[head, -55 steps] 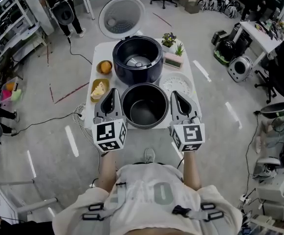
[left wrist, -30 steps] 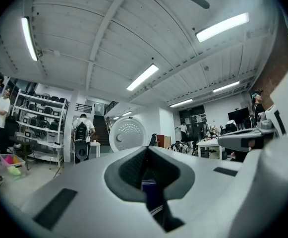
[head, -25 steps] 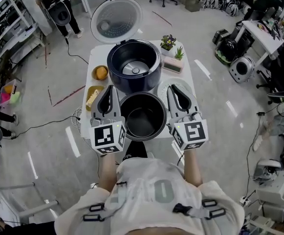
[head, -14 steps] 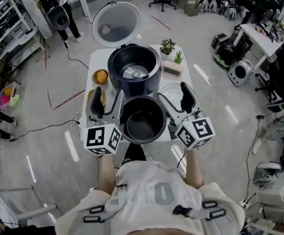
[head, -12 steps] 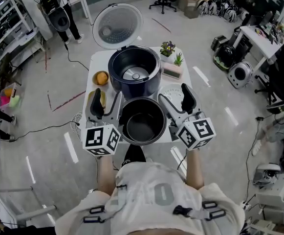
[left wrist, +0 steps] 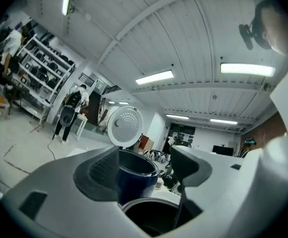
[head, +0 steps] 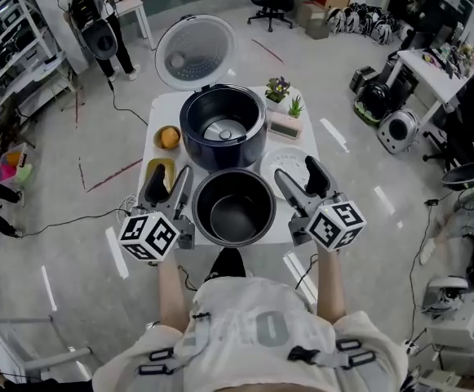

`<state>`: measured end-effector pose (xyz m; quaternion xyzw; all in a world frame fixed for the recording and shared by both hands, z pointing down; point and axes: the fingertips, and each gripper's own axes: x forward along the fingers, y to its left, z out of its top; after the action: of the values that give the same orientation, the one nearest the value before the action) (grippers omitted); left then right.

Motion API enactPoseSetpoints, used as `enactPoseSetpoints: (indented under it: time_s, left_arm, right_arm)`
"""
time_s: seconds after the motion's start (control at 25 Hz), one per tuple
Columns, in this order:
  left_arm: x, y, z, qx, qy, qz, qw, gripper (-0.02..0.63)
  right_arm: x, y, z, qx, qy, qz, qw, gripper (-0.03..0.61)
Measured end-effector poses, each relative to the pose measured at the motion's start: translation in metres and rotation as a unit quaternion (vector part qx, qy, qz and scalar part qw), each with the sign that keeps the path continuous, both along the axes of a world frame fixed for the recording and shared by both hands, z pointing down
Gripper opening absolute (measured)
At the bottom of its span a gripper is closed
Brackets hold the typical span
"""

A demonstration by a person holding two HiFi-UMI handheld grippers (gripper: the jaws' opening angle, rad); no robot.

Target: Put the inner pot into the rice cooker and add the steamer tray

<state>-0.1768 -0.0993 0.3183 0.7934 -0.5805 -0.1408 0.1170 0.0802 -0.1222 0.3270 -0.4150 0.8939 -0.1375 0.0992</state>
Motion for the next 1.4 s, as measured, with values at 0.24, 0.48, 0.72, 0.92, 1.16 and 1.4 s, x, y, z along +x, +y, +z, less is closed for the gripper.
enactPoseSetpoints:
  time_s: [0.24, 0.48, 0.72, 0.92, 1.16, 1.4]
  left_arm:
    - [-0.002, 0.008, 0.051, -0.046, 0.104, 0.056, 0.9919, 0.308]
    - [0.009, 0.01, 0.106, -0.106, 0.249, 0.122, 0.955, 0.307]
    - [-0.01, 0.02, 0.128, -0.118, 0.299, 0.103, 0.9412, 0.307]
    - [-0.002, 0.025, 0.155, -0.157, 0.301, 0.11, 0.9344, 0.307]
    - [0.016, 0.033, 0.173, -0.184, 0.295, 0.135, 0.9279, 0.305]
    - [0.025, 0.03, 0.179, -0.196, 0.281, 0.145, 0.9285, 0.304]
  right_arm:
    - [0.003, 0.003, 0.036, -0.058, -0.04, -0.027, 0.997, 0.408]
    - [0.004, 0.002, 0.087, -0.135, -0.1, -0.041, 0.985, 0.408]
    - [-0.008, 0.011, 0.133, -0.205, -0.133, -0.078, 0.967, 0.408]
    - [-0.023, 0.017, 0.147, -0.23, -0.147, -0.098, 0.957, 0.408]
    - [-0.033, 0.03, 0.161, -0.253, -0.157, -0.107, 0.949, 0.408]
    - [-0.04, 0.031, 0.167, -0.252, -0.145, -0.112, 0.95, 0.408]
